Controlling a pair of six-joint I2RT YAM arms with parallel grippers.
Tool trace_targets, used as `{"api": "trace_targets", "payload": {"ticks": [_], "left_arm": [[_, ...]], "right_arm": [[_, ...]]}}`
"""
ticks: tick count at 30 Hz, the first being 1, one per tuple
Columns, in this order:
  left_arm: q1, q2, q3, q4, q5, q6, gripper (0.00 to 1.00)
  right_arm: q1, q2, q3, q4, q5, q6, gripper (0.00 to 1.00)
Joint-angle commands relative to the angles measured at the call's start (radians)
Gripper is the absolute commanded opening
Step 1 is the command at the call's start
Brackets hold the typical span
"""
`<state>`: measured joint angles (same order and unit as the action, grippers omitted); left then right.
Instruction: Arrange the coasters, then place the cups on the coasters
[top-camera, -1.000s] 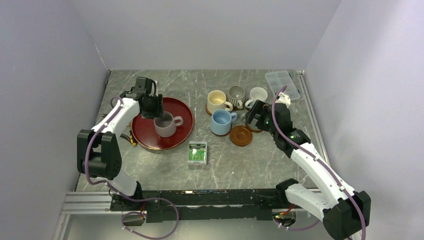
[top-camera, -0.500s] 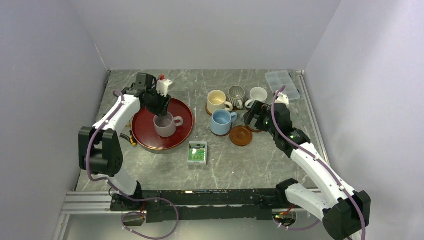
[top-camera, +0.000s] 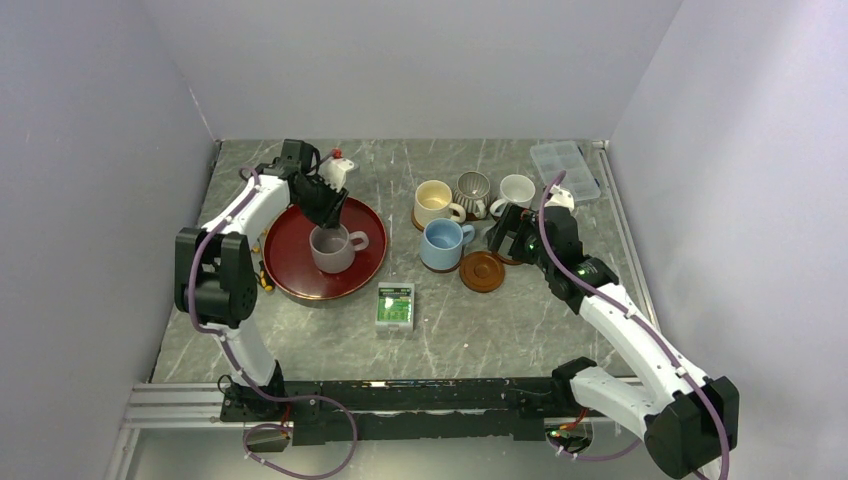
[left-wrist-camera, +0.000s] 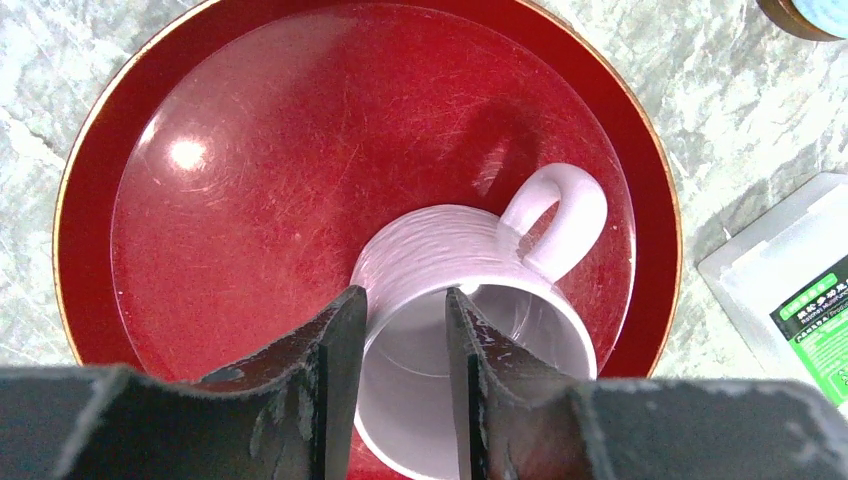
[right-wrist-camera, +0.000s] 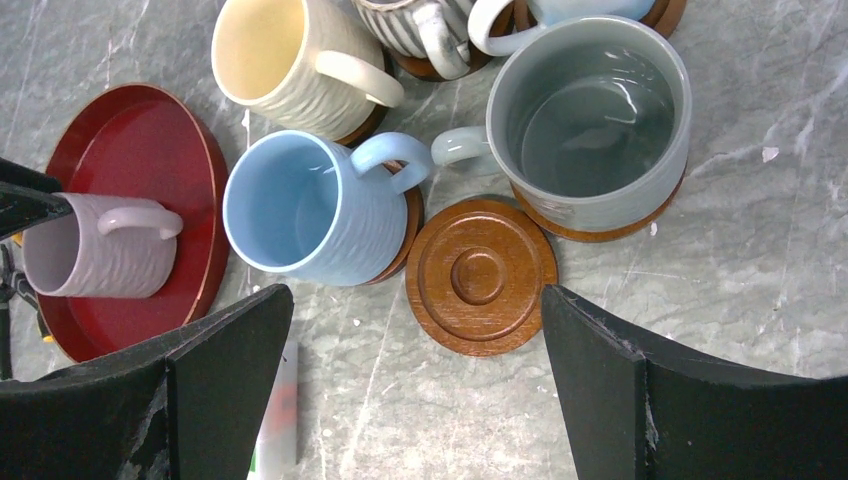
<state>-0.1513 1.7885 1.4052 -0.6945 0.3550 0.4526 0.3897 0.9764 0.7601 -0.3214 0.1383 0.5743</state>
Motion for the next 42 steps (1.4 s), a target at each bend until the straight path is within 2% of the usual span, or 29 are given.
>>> {"api": "trace_targets", "payload": {"ticks": [1, 9, 16, 20, 24, 27, 35, 42], "left_arm": [[-0.001, 0.016, 0.014, -0.023, 0.053, 0.023, 0.39], [-0.002, 0.009, -0.005, 0.001, 0.005, -0.008, 0.26], [-0.011, -0.034, -0.048, 0.012, -0.17, -0.161, 0.15], [-0.033, -0.073, -0.081, -0.023, -0.222, -0.267, 0.21], [-0.034, -0.113, -0.115, -0.017, -0.243, -0.336, 0.43], [-0.035, -0.11, -0.097, -0.014, -0.276, -0.382, 0.5], [-0.034, -0.033, -0.036, -0.009, -0.328, -0.39, 0.5], [-0.034, 0.008, -0.014, 0.012, -0.269, -0.373, 0.47]], "right_arm": [[-0.002, 0.001, 0.004, 0.019, -0.014, -0.016, 1.0], [-0.002, 0.006, 0.002, 0.019, -0.011, -0.016, 1.0], [-0.002, 0.005, 0.0, 0.019, -0.013, -0.012, 1.0], [-0.002, 0.009, 0.002, 0.016, -0.013, -0.016, 1.0], [-0.002, 0.015, 0.006, 0.017, -0.02, -0.015, 1.0], [-0.002, 0.018, 0.007, 0.023, -0.03, -0.008, 1.0], [-0.002, 0.015, 0.005, 0.013, -0.027, -0.004, 1.0], [-0.002, 0.024, 0.016, -0.01, 0.001, 0.004, 1.0]]}}
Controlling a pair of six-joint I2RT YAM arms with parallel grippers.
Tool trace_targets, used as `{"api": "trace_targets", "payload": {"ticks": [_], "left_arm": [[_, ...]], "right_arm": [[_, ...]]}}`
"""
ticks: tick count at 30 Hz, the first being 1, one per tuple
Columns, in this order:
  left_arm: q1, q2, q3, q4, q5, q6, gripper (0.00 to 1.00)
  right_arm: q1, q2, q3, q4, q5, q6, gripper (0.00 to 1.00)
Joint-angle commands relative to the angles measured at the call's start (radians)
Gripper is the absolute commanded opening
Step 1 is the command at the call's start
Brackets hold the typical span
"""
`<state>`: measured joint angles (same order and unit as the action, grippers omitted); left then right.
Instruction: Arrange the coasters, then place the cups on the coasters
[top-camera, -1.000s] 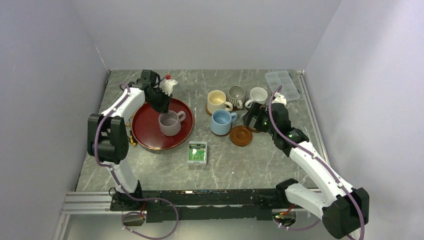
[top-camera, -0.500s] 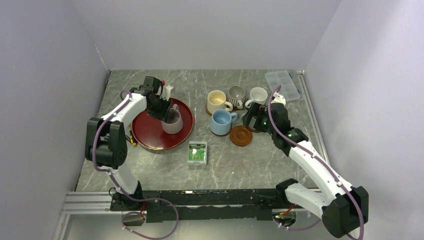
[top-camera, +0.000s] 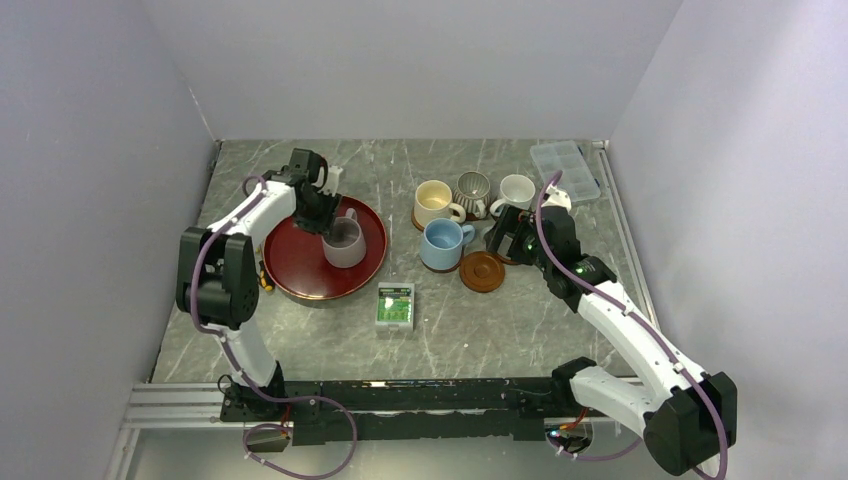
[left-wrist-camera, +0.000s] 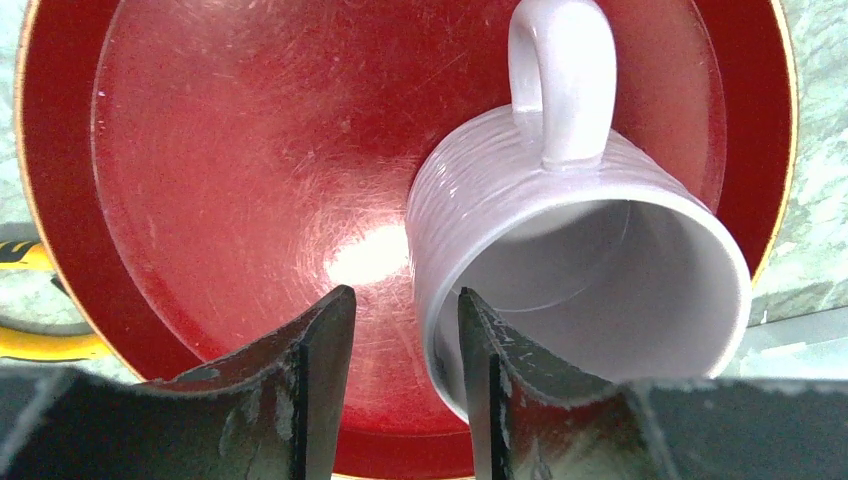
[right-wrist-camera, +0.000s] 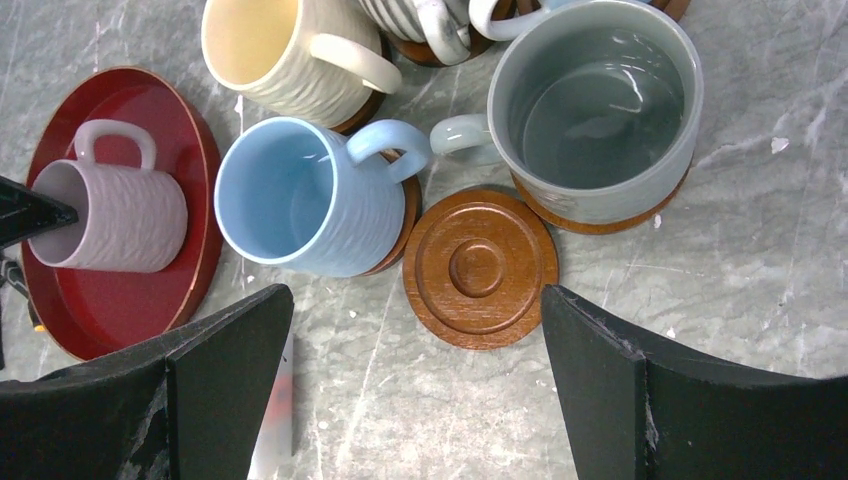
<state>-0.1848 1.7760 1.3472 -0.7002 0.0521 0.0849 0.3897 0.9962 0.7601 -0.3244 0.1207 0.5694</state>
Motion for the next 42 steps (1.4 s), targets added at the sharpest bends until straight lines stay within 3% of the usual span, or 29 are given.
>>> {"api": "trace_targets", "payload": {"ticks": [1, 3, 8, 13, 19, 25, 28, 33, 42], "left_arm": [[-0.002, 0.027, 0.048, 0.018, 0.049, -0.005, 0.47], [-0.001, 0.04, 0.057, 0.013, 0.082, -0.009, 0.41], [-0.002, 0.013, 0.049, 0.016, 0.093, -0.039, 0.04], [-0.024, -0.136, -0.003, 0.039, 0.003, -0.079, 0.03], [-0.074, -0.328, -0.047, -0.018, -0.173, -0.285, 0.03], [-0.164, -0.474, -0.143, -0.082, -0.293, -0.469, 0.03], [-0.216, -0.518, -0.182, -0.1, -0.31, -0.53, 0.03], [-0.289, -0.545, -0.197, -0.146, -0.34, -0.613, 0.03], [-0.354, -0.601, -0.268, -0.103, -0.328, -0.747, 0.03]], "right_arm": [[-0.002, 0.009, 0.021, -0.013, 0.024, 0.011, 1.0], [-0.001, 0.016, 0.03, -0.03, 0.039, 0.019, 1.0], [-0.002, 0.018, 0.037, -0.061, 0.077, 0.037, 1.0], [0.001, 0.002, 0.043, -0.092, 0.132, 0.078, 1.0], [0.02, -0.015, 0.068, -0.069, 0.076, 0.056, 1.0], [0.151, 0.018, 0.12, -0.01, 0.047, 0.078, 1.0], [0.255, 0.085, 0.186, -0.007, 0.082, 0.084, 0.99], [0.383, 0.226, 0.308, 0.018, 0.049, 0.089, 0.89], [0.577, 0.496, 0.54, -0.014, 0.054, 0.068, 0.78]]}}
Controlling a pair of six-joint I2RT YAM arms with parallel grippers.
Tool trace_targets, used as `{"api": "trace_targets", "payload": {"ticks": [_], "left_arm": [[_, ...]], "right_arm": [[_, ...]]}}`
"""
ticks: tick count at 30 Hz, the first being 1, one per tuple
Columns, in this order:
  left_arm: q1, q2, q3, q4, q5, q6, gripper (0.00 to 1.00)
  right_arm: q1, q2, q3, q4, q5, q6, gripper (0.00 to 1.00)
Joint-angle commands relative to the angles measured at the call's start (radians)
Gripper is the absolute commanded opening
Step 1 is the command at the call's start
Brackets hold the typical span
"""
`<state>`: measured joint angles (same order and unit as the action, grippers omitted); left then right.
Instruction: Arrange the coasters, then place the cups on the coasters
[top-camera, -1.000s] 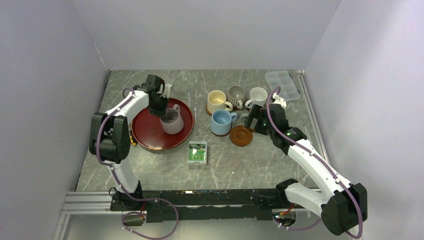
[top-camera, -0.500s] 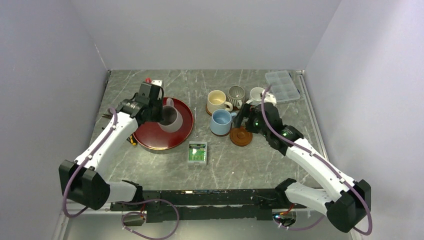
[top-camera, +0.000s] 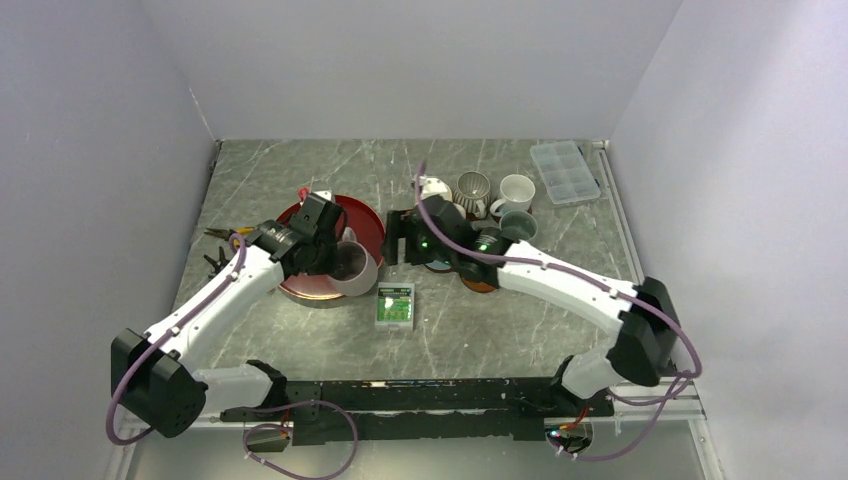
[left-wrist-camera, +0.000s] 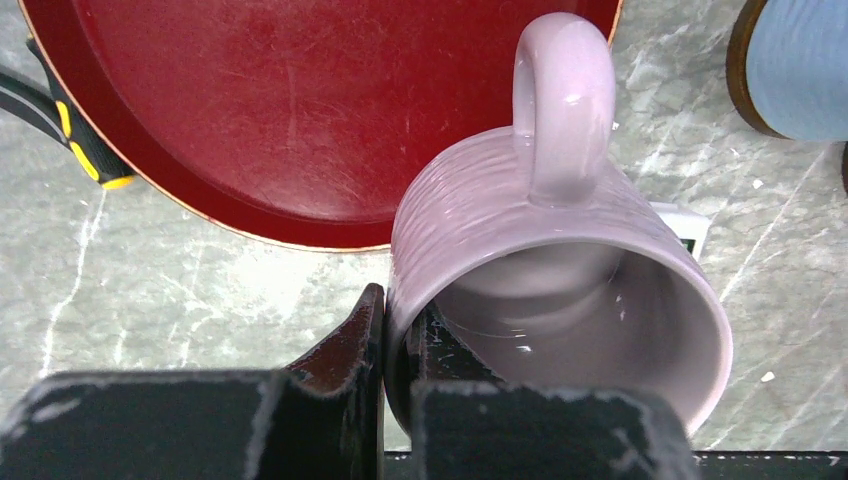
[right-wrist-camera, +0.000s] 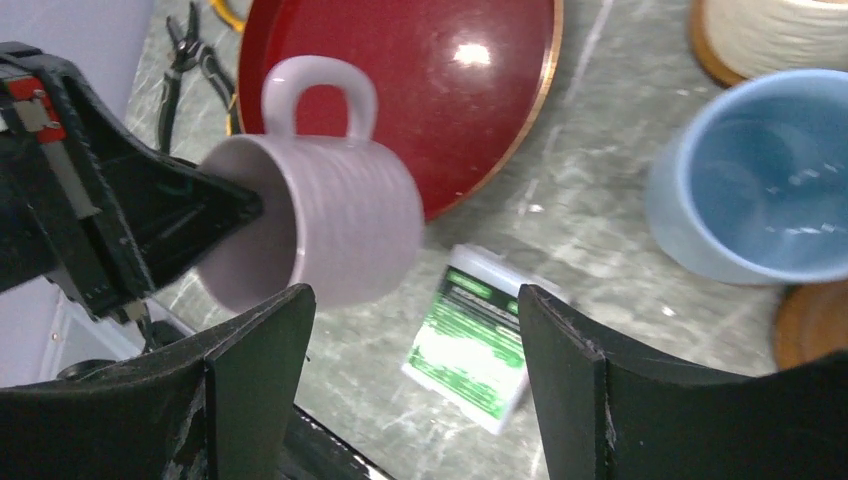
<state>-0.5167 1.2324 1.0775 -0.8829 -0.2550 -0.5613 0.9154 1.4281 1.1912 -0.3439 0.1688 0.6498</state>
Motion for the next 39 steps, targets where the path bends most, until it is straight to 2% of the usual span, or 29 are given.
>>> {"api": "trace_targets", "payload": {"ticks": [1, 6, 11, 18, 25, 28, 29, 30, 32, 35, 37, 39], "left_arm": [[-0.026, -0.058, -0.002, 0.083, -0.025, -0.104, 0.03], [-0.032, -0.062, -0.011, 0.085, -0.028, -0.111, 0.03], [-0.035, -0.074, -0.02, 0.092, -0.037, -0.12, 0.03], [-0.036, -0.097, -0.032, 0.095, -0.049, -0.14, 0.03], [-0.035, -0.101, -0.048, 0.09, -0.044, -0.146, 0.03], [-0.036, -0.114, -0.058, 0.111, -0.005, -0.129, 0.03], [-0.036, -0.123, -0.065, 0.121, 0.012, -0.122, 0.03], [-0.036, -0.134, -0.069, 0.131, 0.027, -0.112, 0.06], [-0.035, -0.162, -0.075, 0.14, 0.039, -0.098, 0.21], [-0.036, -0.214, -0.082, 0.139, 0.054, -0.059, 0.51], [-0.035, -0.258, -0.088, 0.16, 0.112, 0.005, 0.68], [-0.033, -0.277, -0.071, 0.163, 0.175, 0.058, 0.78]], "right_arm": [[0.066, 0.087, 0.129, -0.01, 0.021, -0.015, 0.78], [0.102, 0.186, 0.218, -0.059, 0.068, -0.025, 0.75], [0.139, 0.292, 0.317, -0.165, 0.231, -0.013, 0.72], [0.18, 0.374, 0.386, -0.221, 0.324, -0.007, 0.61], [0.178, 0.361, 0.364, -0.18, 0.348, -0.003, 0.2], [0.177, 0.345, 0.357, -0.159, 0.352, -0.007, 0.0], [0.178, 0.337, 0.353, -0.152, 0.352, -0.007, 0.0], [0.176, 0.327, 0.344, -0.142, 0.352, -0.009, 0.0], [0.175, 0.297, 0.322, -0.118, 0.36, -0.013, 0.0], [0.161, 0.225, 0.273, -0.078, 0.366, -0.032, 0.0], [0.147, 0.173, 0.232, -0.05, 0.357, -0.057, 0.0], [0.141, 0.114, 0.198, -0.006, 0.346, -0.119, 0.0]]}}
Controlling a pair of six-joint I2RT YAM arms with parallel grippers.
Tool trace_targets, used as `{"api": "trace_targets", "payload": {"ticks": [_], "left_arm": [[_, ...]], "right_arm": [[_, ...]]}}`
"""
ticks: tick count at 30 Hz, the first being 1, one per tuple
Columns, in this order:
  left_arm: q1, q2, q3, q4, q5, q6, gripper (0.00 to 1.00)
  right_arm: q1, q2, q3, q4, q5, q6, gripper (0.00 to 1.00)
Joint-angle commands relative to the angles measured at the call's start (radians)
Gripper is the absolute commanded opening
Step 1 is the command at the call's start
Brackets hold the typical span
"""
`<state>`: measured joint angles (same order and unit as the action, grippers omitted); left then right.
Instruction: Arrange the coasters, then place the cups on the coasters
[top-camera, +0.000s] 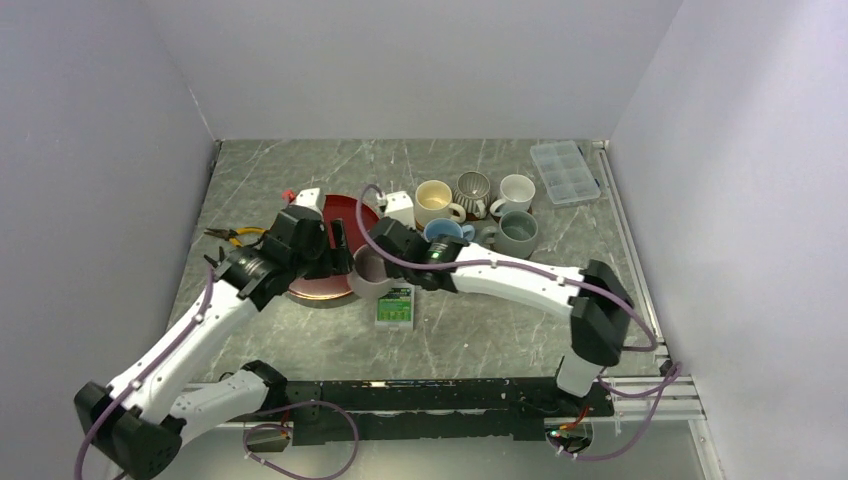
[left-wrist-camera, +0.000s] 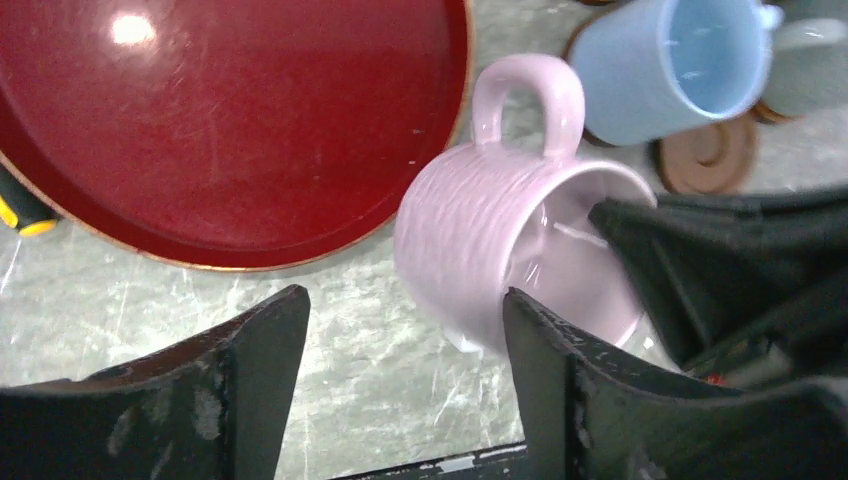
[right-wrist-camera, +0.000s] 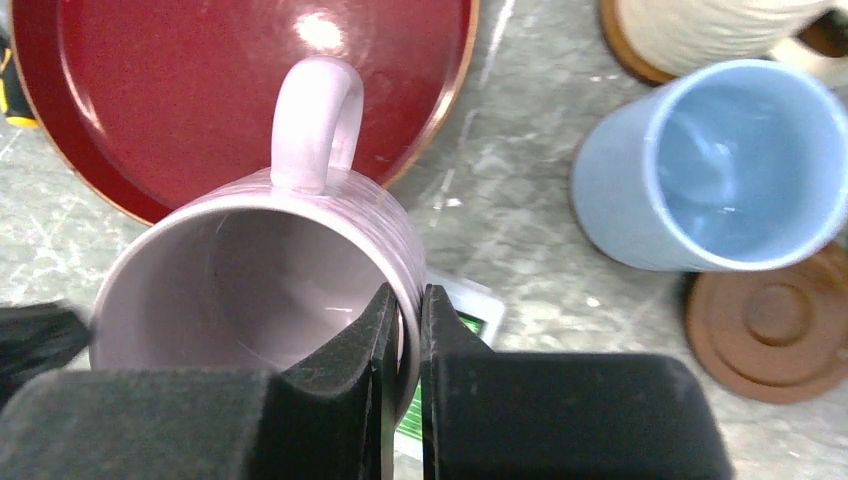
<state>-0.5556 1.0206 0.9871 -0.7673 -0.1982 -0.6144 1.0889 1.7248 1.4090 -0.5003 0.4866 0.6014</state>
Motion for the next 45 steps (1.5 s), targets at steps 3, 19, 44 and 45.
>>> {"api": "trace_targets", "payload": {"ticks": [3, 19, 44, 45], "left_arm": [[0.005, -0.061, 0.091, -0.014, 0.182, 0.176, 0.9], [0.37, 0.08, 0.251, 0.031, 0.451, 0.404, 0.94], [0.494, 0.087, 0.065, 0.24, 0.415, 0.504, 0.93], [0.494, 0.087, 0.063, 0.241, 0.417, 0.505, 0.93]], "right_arm": [[-0.045, -0.28, -0.08, 0.187, 0.027, -0.147, 0.0], [-0.502, -0.652, -0.251, -0.061, -0.454, -0.555, 0.0], [-0.683, -0.581, -0.443, 0.137, -0.439, -0.742, 0.0], [-0.683, -0.575, -0.443, 0.144, -0.444, -0.751, 0.0]]}}
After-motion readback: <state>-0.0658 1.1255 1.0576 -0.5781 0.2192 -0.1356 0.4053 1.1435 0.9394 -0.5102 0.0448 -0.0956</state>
